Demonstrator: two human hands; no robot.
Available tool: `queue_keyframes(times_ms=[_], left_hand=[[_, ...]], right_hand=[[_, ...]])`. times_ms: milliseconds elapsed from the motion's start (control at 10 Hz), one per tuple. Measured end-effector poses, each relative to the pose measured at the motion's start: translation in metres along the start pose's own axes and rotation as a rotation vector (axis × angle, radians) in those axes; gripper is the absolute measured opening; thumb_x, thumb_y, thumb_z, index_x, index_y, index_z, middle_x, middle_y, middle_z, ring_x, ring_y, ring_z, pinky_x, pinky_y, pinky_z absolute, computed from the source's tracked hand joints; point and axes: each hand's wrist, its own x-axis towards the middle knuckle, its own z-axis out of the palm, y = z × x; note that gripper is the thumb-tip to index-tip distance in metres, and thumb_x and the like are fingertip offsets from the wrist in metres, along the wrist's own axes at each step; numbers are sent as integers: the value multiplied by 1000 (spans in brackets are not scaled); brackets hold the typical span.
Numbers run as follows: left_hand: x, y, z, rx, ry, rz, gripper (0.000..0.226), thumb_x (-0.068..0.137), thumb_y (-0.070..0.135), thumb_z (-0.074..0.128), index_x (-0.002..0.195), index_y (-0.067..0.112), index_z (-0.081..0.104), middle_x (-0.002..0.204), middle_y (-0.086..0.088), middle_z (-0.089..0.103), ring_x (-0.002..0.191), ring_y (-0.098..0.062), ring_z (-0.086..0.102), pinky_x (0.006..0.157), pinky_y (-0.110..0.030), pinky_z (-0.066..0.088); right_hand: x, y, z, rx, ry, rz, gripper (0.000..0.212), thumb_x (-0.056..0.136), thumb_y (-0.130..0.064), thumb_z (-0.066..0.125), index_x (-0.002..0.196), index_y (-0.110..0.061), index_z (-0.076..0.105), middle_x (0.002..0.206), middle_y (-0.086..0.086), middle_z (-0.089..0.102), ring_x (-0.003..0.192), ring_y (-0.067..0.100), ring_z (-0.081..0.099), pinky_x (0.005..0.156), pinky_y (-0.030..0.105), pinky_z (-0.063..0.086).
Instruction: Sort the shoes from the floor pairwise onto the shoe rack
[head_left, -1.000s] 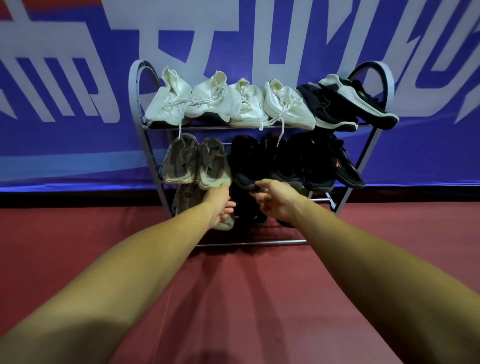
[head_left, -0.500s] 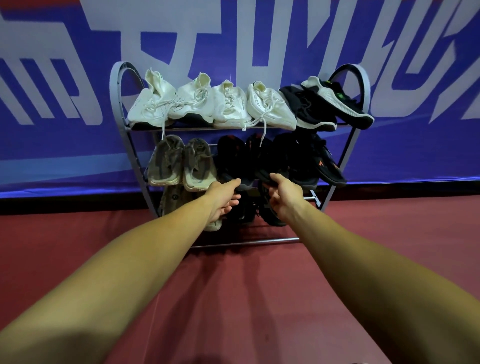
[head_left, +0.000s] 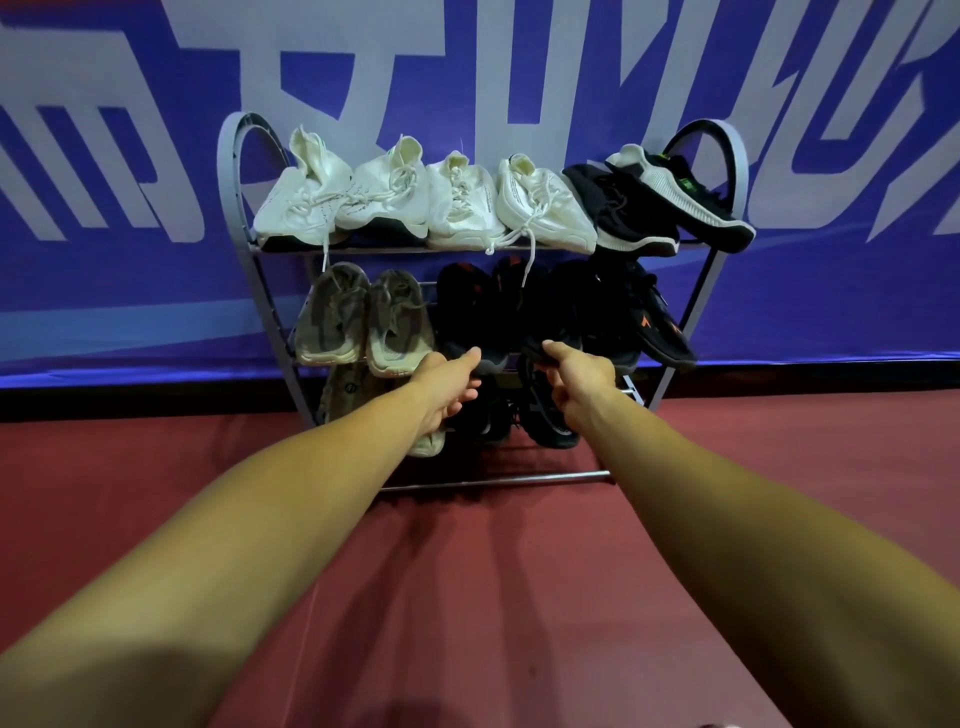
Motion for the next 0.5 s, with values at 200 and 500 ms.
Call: queue_keyframes(times_ms=[200, 500], left_hand=[[-3, 0, -4, 122, 6, 21, 50, 95, 53, 54, 117, 8, 60, 99, -3, 74, 69, -9, 60, 51, -19, 41], [-26, 14, -17, 476, -35, 101, 48, 96, 46, 54, 105, 1, 67, 87, -4, 72, 70, -19, 64, 56, -26, 44]], right_hand=[[7, 6, -8, -212, -33, -94, 27, 91, -31, 70, 95, -5, 67, 94, 16, 73, 45, 9, 59, 41, 22, 45], [-20, 3, -20, -1006, -135, -412, 40, 89, -42, 61, 85, -3, 70, 85, 15, 74, 84, 34, 69, 80, 44, 57]])
